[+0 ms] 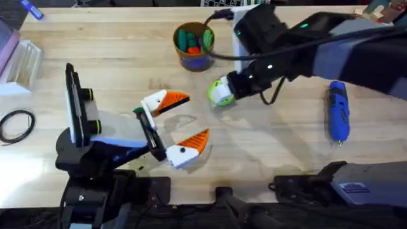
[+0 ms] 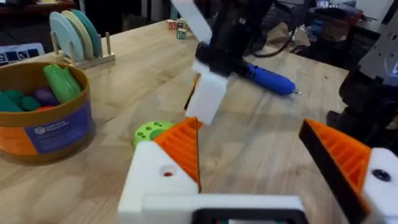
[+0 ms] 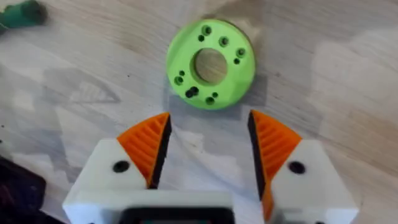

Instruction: Pick up the gripper from the table and insert it into the empty holder that is missing its gripper. Then pick up a screw, insert it into the mounting hole, and use the screwdriver to tighten it. Finally, clean up the table by picking up the vegetable and placing it into the bucket.

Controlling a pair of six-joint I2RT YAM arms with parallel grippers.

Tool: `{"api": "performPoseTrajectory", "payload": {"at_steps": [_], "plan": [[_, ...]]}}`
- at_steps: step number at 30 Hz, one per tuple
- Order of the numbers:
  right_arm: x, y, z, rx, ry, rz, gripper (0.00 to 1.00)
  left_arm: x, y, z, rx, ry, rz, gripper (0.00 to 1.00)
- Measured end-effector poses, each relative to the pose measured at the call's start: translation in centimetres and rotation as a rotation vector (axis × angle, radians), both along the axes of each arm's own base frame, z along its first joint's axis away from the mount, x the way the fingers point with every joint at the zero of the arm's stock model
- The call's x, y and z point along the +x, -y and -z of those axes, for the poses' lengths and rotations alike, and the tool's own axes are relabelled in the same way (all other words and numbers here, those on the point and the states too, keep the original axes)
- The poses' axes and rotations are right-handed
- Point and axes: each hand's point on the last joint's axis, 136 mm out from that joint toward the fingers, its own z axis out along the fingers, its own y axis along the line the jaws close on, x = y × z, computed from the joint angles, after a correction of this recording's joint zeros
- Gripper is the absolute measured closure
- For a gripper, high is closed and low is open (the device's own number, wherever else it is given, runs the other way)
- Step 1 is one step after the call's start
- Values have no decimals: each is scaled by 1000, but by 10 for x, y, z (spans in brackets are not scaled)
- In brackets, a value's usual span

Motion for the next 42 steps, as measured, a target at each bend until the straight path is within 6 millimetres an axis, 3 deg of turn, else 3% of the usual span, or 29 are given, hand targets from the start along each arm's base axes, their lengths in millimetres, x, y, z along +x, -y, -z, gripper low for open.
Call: {"api": "performPoseTrajectory", "payload": {"at_steps": [5, 10, 13, 15, 20, 26, 34, 40, 42], "plan": [[-6, -8, 15, -73, 11, -61, 300, 0, 0, 0, 0, 0, 0, 14], [-1, -19, 13, -91, 80, -107, 333, 0, 0, 0, 0, 0, 0, 14], [6, -24, 11, -83, 119, -118, 429, 0, 0, 0, 0, 0, 0, 14], [8, -25, 14, -89, 121, -120, 493, 0, 0, 0, 0, 0, 0, 15], [9, -24, 24, -114, 114, -150, 527, 0, 0, 0, 0, 0, 0, 13], [10, -25, 23, -114, 124, -164, 653, 0, 0, 0, 0, 0, 0, 14], [11, -26, 33, -131, 113, -172, 684, 0, 0, 0, 0, 0, 0, 13], [13, -26, 32, -138, 124, -174, 954, 0, 0, 0, 0, 0, 0, 14], [13, -26, 32, -139, 125, -173, 992, 0, 0, 0, 0, 0, 0, 14]]}}
